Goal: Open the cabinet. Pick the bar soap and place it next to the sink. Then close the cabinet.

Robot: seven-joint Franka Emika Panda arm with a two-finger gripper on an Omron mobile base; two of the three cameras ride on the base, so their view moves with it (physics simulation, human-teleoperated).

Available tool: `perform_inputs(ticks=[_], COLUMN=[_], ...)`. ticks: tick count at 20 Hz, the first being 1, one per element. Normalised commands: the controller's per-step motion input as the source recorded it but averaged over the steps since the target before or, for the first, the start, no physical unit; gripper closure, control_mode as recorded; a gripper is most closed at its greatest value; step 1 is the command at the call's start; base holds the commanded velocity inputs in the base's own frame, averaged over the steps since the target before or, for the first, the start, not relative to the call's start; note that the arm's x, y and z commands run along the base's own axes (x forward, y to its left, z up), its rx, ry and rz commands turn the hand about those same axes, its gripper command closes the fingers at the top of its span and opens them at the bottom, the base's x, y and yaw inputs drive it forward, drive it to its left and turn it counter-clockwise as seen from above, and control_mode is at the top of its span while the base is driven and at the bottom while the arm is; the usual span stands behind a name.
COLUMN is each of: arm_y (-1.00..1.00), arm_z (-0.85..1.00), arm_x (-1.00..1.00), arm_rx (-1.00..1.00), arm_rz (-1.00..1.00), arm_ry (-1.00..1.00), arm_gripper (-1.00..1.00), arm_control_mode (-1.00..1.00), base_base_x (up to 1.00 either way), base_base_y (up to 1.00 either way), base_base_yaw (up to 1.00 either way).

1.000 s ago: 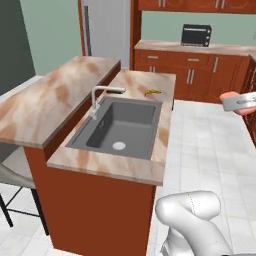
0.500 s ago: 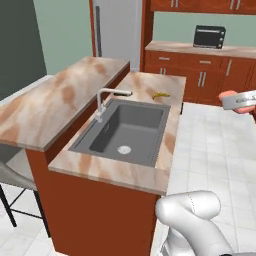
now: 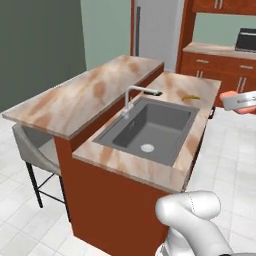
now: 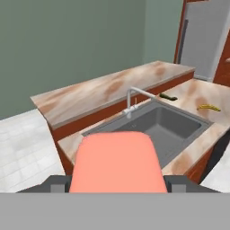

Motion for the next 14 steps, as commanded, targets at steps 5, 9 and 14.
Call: perform_inputs(ticks=[5, 9, 14], arm_y=[0.0, 0.0, 0.0], arm_z=[0.0, 0.0, 0.0], arm_x=[0.0, 0.0, 0.0], arm_rx=[0.0, 0.0, 0.0], arm_rz=[0.0, 0.0, 0.0], arm_ry=[0.0, 0.0, 0.0], arm_gripper=[1.0, 1.0, 1.0], arm_control_mode=[1.0, 1.0, 1.0], base_base_x=[0.14, 0.28, 0.43], base_base_y=[0.22, 0.21, 0.17], base_base_yaw=[0.37, 0.28, 0.26])
